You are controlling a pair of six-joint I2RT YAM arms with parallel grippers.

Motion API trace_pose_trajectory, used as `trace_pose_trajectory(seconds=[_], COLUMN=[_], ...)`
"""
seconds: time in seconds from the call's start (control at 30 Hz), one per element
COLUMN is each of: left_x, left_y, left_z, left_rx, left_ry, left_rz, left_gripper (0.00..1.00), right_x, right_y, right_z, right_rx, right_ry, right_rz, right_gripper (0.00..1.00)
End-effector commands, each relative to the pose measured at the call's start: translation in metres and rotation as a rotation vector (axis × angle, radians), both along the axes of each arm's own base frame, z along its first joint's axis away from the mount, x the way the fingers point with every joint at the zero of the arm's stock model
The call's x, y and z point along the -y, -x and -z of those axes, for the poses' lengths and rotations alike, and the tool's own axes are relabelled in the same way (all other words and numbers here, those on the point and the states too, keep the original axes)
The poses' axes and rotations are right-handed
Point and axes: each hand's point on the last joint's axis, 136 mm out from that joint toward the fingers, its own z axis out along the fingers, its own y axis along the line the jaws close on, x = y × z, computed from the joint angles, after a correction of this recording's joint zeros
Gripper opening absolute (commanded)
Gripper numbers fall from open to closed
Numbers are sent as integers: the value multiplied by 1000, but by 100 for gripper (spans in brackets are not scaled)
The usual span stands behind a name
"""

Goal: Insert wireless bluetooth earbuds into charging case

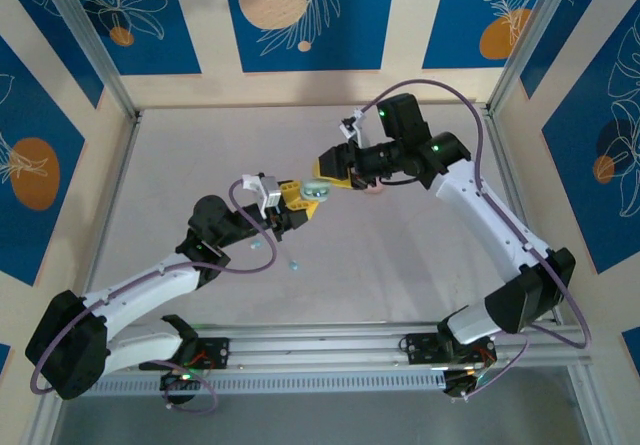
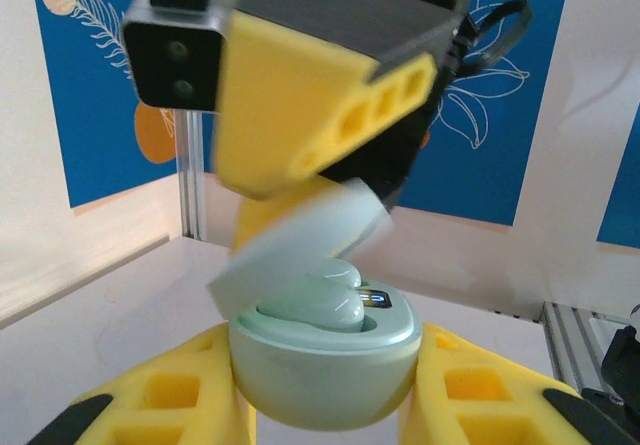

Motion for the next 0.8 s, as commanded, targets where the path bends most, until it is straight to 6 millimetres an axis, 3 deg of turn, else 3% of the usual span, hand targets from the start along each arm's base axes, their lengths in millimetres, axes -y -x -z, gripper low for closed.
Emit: trace_pose_trajectory(seconds=[0.0, 0.23, 0.57, 0.77], left_x=[0, 1, 0, 0], left_y=[4, 5, 5, 3], left_z=[-29, -37, -38, -35], left_rx=[76, 79, 75, 72], left_ry=[57, 82, 88, 74], left_rz=[0, 13, 9, 0], left_gripper=[27, 27, 28, 29], right_x=[-1, -7, -12, -9], right_y=[19, 27, 36, 37], right_z=[-11, -3, -3, -3], right_rx=[-31, -148, -219, -219], right_ry=[-101, -188, -275, -281], right_rz=[-65, -113, -188, -189], right_gripper=[54, 56, 50, 38])
